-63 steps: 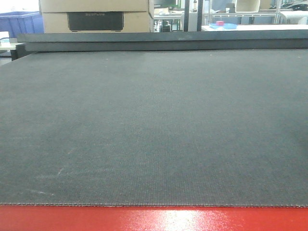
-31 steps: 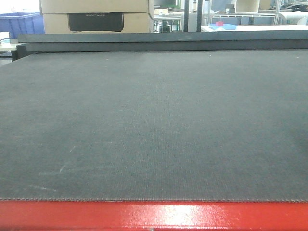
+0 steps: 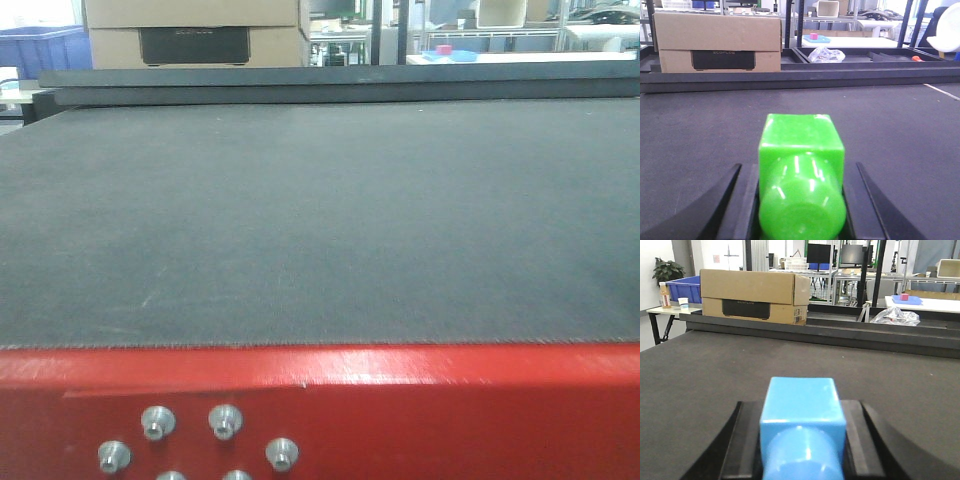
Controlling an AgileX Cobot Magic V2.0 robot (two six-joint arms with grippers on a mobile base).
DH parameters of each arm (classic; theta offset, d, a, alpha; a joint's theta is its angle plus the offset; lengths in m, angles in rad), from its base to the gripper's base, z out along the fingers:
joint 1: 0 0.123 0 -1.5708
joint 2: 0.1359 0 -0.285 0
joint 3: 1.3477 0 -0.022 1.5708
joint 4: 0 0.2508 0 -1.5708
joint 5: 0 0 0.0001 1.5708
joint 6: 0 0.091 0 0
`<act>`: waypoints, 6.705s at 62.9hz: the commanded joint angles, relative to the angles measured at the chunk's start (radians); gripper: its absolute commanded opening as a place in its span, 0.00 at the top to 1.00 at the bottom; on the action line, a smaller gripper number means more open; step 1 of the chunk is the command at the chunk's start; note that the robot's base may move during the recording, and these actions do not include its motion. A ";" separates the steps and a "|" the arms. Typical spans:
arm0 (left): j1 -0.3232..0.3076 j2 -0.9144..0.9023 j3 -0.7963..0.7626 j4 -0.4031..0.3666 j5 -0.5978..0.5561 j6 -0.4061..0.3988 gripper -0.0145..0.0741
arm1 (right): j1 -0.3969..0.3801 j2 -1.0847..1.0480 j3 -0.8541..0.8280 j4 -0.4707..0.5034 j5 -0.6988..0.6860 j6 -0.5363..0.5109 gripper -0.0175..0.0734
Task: Grab block from conveyor and place in blue bin
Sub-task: 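Drive the base away from the conveyor toward the blue bin shelf, then drive up to the shelf and stop facing the blue bins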
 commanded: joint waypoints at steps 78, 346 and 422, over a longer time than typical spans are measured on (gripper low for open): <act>-0.007 -0.005 -0.001 -0.008 -0.014 0.001 0.96 | 0.003 -0.005 0.003 0.001 -0.025 -0.004 0.99; -0.007 -0.005 -0.001 -0.008 -0.016 0.001 0.96 | 0.003 -0.005 0.003 0.001 -0.025 -0.004 0.99; -0.007 -0.005 -0.001 -0.008 -0.020 0.001 0.96 | 0.003 -0.005 0.003 0.001 -0.025 -0.004 0.99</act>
